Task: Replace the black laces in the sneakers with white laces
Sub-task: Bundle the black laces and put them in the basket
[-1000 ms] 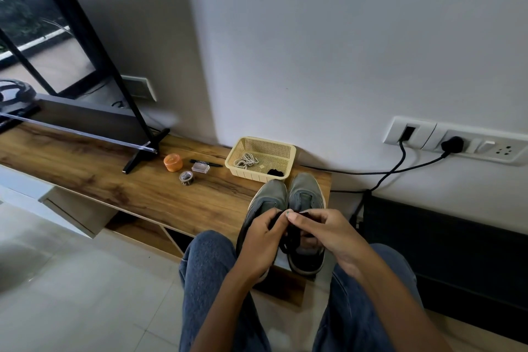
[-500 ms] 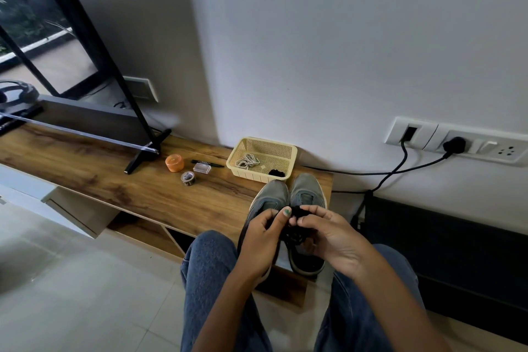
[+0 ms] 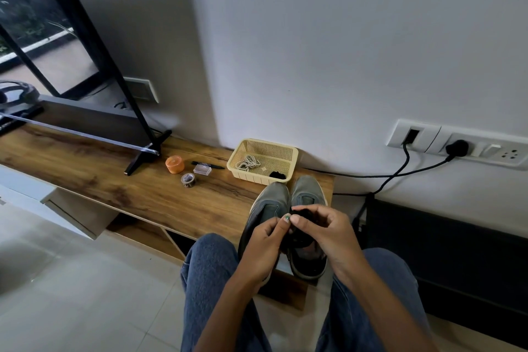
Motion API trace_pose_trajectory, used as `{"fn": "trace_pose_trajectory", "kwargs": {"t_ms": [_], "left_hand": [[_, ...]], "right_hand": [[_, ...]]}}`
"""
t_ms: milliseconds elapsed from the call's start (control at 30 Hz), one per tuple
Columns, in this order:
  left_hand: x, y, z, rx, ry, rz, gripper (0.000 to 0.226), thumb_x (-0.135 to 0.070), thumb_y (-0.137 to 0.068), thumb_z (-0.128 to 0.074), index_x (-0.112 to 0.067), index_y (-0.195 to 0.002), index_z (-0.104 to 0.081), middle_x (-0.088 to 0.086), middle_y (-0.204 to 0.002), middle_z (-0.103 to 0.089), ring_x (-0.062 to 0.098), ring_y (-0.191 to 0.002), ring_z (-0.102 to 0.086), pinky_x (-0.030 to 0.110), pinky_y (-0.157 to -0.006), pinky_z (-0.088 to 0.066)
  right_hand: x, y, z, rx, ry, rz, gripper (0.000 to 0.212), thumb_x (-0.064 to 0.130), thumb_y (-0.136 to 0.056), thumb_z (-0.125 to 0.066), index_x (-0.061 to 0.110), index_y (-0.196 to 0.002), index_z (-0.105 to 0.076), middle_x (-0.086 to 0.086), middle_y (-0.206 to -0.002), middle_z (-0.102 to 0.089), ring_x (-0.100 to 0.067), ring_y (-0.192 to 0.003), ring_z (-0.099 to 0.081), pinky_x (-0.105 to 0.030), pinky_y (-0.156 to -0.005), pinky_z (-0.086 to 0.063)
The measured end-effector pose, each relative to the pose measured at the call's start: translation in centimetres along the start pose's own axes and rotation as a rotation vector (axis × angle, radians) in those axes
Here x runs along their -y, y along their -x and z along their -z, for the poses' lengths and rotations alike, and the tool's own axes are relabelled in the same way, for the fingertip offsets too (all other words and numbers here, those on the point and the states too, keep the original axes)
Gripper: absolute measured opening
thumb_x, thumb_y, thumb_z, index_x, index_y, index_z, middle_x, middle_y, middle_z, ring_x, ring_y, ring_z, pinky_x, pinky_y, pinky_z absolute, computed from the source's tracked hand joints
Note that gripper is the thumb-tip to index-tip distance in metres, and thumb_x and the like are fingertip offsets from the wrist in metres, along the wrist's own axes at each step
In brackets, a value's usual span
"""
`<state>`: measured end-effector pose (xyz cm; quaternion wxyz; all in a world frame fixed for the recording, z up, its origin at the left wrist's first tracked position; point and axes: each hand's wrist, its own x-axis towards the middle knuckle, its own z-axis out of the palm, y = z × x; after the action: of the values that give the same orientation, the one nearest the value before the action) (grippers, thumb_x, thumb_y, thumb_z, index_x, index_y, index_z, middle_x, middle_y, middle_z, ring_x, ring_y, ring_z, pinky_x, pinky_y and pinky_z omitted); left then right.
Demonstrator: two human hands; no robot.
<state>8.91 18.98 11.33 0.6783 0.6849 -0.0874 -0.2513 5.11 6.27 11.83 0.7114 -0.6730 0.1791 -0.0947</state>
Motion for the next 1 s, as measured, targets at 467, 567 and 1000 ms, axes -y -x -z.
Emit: {"fn": "trace_pose_trajectory", "kwargs": {"t_ms": [467, 567, 1000], "left_hand": [[1.9, -6.5, 1.4, -0.264, -0.047, -0.036, 0.013, -0.027, -0.095, -0.058, -0.02, -0.101, -0.067, -0.001, -0.096, -0.072, 0.01, -0.091, -0.068, 0.024, -0.081, -0.054], [2.2, -9.4, 2.0, -0.262, 0.025, -0.033, 0.019, -0.025, -0.099, -0.051, -0.019, -0.102, -0.069, 0.0, -0.095, -0.074, 0.012, -0.091, -0.069, 0.027, -0.081, -0.055], [7.4, -21.5, 5.9, -0.409, -0.108, -0.03, 0.024, -0.025, -0.1, -0.045, -0.033, -0.114, -0.063, -0.011, -0.109, -0.066, 0.007, -0.105, -0.059, 0.027, -0.086, -0.046]], "right_hand": [[-0.5, -6.9, 0.0, -0.067, 0.127, -0.117, 0.01, 0.008, -0.08, -0.074, 0.013, -0.088, -0.074, -0.006, -0.077, -0.073, -0.01, -0.067, -0.068, -0.017, -0.058, -0.05], [-1.3, -10.0, -0.5, -0.116, 0.081, -0.127, 0.01, 0.004, -0.08, -0.072, 0.01, -0.088, -0.073, -0.007, -0.076, -0.073, -0.01, -0.064, -0.067, -0.018, -0.055, -0.05], [-6.0, -26.6, -1.6, -0.266, 0.151, -0.136, 0.01, -0.001, -0.083, -0.069, -0.001, -0.093, -0.068, -0.01, -0.077, -0.066, -0.011, -0.052, -0.06, -0.014, -0.047, -0.049]]}}
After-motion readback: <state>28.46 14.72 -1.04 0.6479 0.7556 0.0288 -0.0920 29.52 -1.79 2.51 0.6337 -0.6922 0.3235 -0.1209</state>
